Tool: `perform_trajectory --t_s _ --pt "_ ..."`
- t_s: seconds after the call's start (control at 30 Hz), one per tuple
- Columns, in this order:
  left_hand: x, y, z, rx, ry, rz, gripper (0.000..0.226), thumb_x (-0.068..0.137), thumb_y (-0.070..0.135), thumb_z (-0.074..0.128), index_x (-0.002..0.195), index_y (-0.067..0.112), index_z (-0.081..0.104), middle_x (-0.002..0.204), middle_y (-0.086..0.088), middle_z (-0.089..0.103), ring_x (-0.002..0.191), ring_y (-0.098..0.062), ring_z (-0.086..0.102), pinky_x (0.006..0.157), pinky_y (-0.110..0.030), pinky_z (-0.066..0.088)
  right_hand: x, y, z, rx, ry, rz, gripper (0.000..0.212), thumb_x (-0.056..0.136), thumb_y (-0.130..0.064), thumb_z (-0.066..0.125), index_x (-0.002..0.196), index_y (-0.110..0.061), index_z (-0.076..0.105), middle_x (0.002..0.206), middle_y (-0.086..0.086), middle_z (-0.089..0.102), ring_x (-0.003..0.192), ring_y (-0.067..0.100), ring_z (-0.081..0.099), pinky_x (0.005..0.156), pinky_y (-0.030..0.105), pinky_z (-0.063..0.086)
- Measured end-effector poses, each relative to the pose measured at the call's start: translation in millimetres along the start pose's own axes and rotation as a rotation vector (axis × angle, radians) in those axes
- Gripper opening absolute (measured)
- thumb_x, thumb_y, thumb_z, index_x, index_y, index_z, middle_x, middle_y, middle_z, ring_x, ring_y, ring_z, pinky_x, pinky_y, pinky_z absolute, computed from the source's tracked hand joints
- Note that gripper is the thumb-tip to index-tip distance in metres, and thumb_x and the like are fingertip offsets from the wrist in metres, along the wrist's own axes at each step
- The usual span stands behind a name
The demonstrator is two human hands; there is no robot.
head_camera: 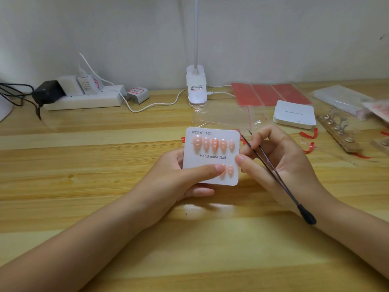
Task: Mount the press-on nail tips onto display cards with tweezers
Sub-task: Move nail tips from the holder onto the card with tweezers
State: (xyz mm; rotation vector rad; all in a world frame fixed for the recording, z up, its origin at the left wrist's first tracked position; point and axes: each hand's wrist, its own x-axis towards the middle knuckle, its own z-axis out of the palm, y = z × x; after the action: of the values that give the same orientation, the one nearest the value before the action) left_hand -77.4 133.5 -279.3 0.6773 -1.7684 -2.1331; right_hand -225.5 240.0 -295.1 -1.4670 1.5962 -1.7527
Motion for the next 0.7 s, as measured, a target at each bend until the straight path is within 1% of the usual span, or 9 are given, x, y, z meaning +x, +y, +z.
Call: perform_trajectory --t_s 0.03,0.1,0.2,0.3,0.37,0.47,0.53,0.6,0.7 --pt "0.4 -0.8 0.1 0.017 0.008 0.0 0.026 0.064 0.016 0.081 0.089 0.022 0.073 0.094 0.002 0.073 0.085 -0.01 0.07 0.054 -0.015 0.051 0.0 -0.1 -0.2 0.007 0.005 0.006 0.023 0.073 -0.008 0.064 0.079 -0.02 0.045 0.069 -0.003 0.062 0.063 0.003 0.057 0.067 0.014 0.046" --pt "1.1 -1.9 0.4 0.044 0.036 0.003 0.026 0.065 0.019 0.074 0.091 0.02 0.072 0.094 0.003 0.073 0.085 -0.009 0.07 0.052 -0.015 0.05 0.1 -0.2 0.3 0.009 0.004 0.012 0.023 0.072 -0.008 0.064 0.078 -0.021 0.045 0.068 -0.001 0.061 0.063 0.004 0.056 0.066 0.015 0.045" --pt "0.8 -2.3 0.8 0.072 0.061 0.007 0.03 0.064 0.016 0.081 0.091 0.019 0.07 0.092 0.003 0.074 0.082 -0.009 0.07 0.051 -0.015 0.049 -0.2 -0.5 1.6 0.003 -0.003 0.008 0.024 0.072 -0.008 0.064 0.078 -0.022 0.046 0.069 -0.002 0.061 0.062 0.003 0.056 0.067 0.014 0.045" --pt "1.4 -1.7 2.1 0.077 0.076 0.004 0.022 0.07 0.012 0.074 0.091 0.018 0.069 0.089 0.003 0.074 0.079 -0.007 0.07 0.051 -0.015 0.049 -0.9 -1.6 1.5 -0.006 -0.017 0.009 0.024 0.073 -0.008 0.064 0.079 -0.022 0.046 0.07 -0.003 0.062 0.063 0.003 0.056 0.067 0.013 0.045" --pt "1.3 -1.6 3.1 0.073 0.082 0.013 0.022 0.07 0.011 0.074 0.091 0.017 0.069 0.088 0.003 0.074 0.078 -0.008 0.07 0.052 -0.015 0.05 -1.0 -2.4 1.3 -0.003 -0.028 0.009 0.024 0.074 -0.007 0.064 0.079 -0.022 0.046 0.069 -0.004 0.061 0.063 0.003 0.056 0.067 0.013 0.045" --pt "-0.1 -1.5 4.5 0.068 0.087 0.04 0.039 0.058 0.021 0.075 0.096 0.016 0.068 0.09 0.003 0.074 0.081 -0.009 0.07 0.053 -0.016 0.051 0.4 -2.2 -0.2 0.002 -0.011 0.022 0.032 0.078 0.003 0.068 0.078 -0.02 0.046 0.068 -0.002 0.062 0.063 0.004 0.056 0.067 0.014 0.045" --pt "-0.3 -0.9 4.0 0.057 0.078 0.051 0.046 0.056 0.025 0.076 0.1 0.017 0.067 0.093 0.002 0.074 0.083 -0.011 0.07 0.053 -0.016 0.051 1.1 -2.7 -1.2 0.011 0.007 0.043 0.033 0.078 0.006 0.068 0.077 -0.02 0.046 0.067 -0.003 0.062 0.062 0.004 0.057 0.067 0.016 0.047" --pt "0.2 1.0 2.6 0.0 0.066 0.039 0.046 0.054 0.033 0.075 0.096 0.016 0.068 0.093 -0.002 0.074 0.081 -0.014 0.071 0.051 -0.018 0.052 1.3 -3.3 -2.4 0.029 0.024 0.07 0.033 0.079 0.006 0.067 0.077 -0.02 0.046 0.065 -0.004 0.062 0.061 0.005 0.056 0.065 0.018 0.048" --pt "0.4 6.0 -1.5 -0.105 0.082 0.01 0.042 0.056 0.044 0.069 0.087 0.016 0.071 0.092 -0.009 0.073 0.075 -0.02 0.071 0.046 -0.022 0.054 2.2 -3.7 -3.6 0.056 0.044 0.115 0.033 0.08 0.009 0.063 0.076 -0.019 0.046 0.063 -0.005 0.06 0.058 0.006 0.054 0.061 0.016 0.047"
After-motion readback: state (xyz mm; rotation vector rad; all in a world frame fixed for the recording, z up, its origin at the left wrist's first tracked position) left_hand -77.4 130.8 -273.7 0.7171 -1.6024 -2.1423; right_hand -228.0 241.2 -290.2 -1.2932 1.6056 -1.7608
